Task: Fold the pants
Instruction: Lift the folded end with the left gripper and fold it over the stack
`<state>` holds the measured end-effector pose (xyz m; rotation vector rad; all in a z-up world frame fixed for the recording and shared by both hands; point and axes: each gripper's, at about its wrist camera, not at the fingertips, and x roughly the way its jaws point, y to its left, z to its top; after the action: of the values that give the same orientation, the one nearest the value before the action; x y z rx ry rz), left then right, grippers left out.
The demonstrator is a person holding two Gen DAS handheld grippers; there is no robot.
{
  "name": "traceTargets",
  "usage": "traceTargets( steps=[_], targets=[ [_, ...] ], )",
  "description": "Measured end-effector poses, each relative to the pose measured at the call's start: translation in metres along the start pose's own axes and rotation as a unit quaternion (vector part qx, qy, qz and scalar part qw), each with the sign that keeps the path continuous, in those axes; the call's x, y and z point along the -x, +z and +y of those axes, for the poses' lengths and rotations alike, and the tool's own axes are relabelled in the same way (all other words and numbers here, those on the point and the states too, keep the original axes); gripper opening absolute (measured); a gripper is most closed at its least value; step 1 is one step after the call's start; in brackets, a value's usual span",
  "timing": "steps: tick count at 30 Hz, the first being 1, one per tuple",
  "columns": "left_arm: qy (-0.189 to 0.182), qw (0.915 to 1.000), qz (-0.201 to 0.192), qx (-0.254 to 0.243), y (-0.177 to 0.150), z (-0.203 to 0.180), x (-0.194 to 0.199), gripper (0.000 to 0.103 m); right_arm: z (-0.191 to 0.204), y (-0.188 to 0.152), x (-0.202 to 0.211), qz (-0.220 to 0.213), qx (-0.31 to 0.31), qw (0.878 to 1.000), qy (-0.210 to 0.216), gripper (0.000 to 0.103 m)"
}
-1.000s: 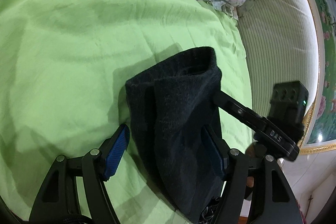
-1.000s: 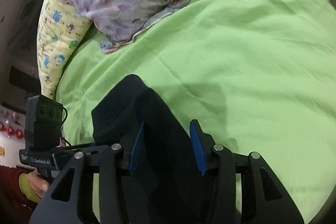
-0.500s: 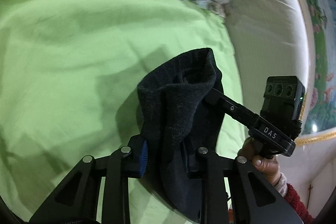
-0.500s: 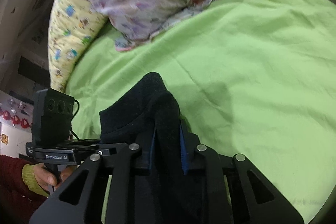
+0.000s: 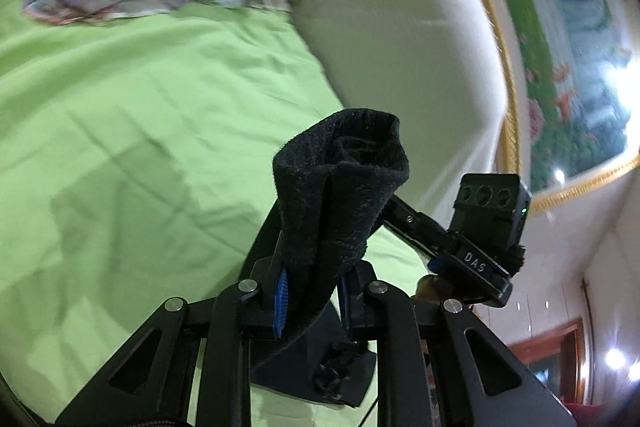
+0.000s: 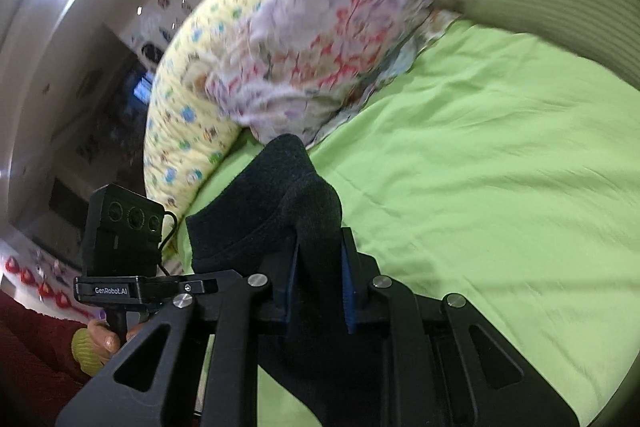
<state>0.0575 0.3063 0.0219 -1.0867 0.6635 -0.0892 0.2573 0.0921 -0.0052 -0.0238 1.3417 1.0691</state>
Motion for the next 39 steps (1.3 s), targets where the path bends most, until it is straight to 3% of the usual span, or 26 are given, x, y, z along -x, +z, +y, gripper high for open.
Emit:
traceTargets(
  steps=[5, 17, 29, 39],
  targets=[
    [-0.029, 0.9985, 0.03, -0.035, -0.013, -0.038, -0.021, 0.018, -0.01, -0.028, 0.05, -0.057, -0.026, 0.998, 0.006, 0.019],
    [-0.035, 0.9864, 0.108, -0.118, -0.07, -0.104, -0.065, 0.018, -0.037, -0.102, 0.127, -0.137, -0.082, 0.987, -0.011, 0.019],
    [-0.017, 0.9637, 0.177, -0.199, -0.14, -0.156, -0.124, 0.018, -0.069, -0.166, 0.169, -0.194, -0.142, 0.97, -0.029, 0.019],
    [0.01, 0.9412, 0.225, -0.252, -0.196, -0.175, -0.172, 0.018, -0.095, -0.205, 0.182, -0.207, -0.179, 0.961, -0.04, 0.019]
  ],
)
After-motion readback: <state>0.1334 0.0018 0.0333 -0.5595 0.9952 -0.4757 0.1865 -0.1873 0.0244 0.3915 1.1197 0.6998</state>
